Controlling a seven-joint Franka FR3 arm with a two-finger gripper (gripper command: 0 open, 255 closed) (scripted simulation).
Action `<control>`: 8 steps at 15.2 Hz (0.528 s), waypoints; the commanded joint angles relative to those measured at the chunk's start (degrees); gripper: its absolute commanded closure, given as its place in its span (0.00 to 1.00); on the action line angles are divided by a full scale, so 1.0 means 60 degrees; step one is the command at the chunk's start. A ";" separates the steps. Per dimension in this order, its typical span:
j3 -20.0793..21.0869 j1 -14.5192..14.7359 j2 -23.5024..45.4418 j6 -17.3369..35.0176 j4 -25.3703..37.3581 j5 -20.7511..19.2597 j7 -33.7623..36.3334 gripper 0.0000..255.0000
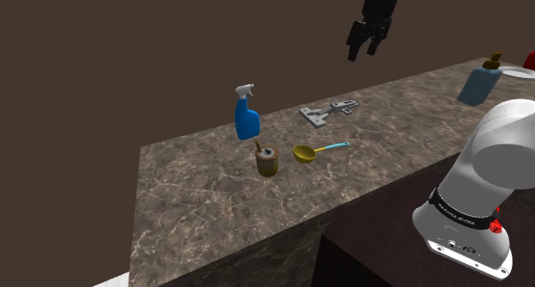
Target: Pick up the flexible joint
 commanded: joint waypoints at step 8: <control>-0.1183 -0.0371 0.2250 0.2112 -0.0197 -0.0237 -0.0754 0.00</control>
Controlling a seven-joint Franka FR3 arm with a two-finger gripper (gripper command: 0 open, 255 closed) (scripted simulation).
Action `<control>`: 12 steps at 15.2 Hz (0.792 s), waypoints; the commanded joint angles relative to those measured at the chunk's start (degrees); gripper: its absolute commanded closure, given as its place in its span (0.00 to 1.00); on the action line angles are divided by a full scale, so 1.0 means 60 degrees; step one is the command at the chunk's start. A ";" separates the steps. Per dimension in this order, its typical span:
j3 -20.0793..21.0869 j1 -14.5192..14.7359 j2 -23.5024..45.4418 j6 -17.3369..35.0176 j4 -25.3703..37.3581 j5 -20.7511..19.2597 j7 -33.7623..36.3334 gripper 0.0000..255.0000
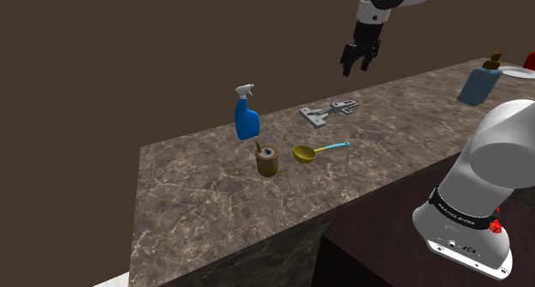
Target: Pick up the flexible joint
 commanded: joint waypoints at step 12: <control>-0.1493 -0.0316 0.4348 0.2548 0.1144 0.1046 -0.1605 0.00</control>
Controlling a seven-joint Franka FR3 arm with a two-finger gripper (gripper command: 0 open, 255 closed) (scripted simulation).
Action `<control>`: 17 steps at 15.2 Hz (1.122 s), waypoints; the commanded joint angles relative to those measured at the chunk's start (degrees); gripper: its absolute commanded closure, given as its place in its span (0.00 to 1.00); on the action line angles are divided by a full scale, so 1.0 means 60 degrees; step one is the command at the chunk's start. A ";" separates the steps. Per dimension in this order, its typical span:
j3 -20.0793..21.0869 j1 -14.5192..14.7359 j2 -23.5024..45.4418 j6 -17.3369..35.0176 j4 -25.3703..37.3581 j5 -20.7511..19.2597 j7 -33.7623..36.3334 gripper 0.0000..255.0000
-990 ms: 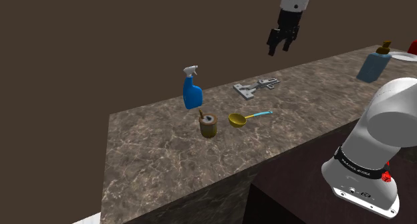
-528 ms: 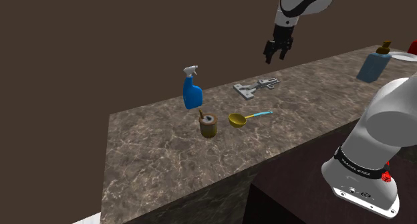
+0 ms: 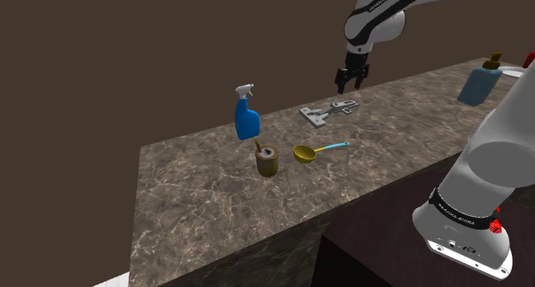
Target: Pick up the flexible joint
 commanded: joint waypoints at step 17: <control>0.0077 -0.1343 0.4906 0.1627 0.2321 0.2502 -0.2099 0.00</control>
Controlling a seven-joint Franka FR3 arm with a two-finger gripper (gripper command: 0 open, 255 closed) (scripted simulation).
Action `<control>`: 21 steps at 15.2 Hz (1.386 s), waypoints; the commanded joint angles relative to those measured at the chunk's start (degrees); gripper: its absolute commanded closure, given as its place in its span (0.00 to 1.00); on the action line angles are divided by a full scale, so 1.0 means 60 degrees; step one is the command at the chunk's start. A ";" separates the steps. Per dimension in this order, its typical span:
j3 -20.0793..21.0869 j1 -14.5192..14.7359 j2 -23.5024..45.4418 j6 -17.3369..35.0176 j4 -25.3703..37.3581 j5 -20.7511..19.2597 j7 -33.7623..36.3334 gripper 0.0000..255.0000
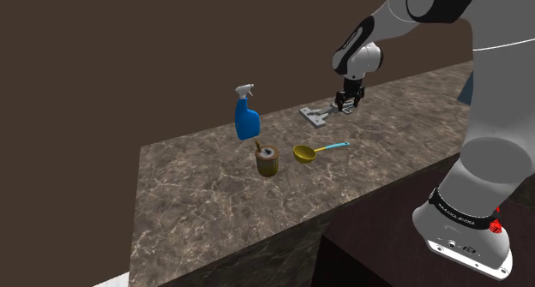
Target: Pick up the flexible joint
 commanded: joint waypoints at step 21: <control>-0.0202 0.0144 -0.0537 -0.0517 0.0019 -0.0317 0.0198 1.00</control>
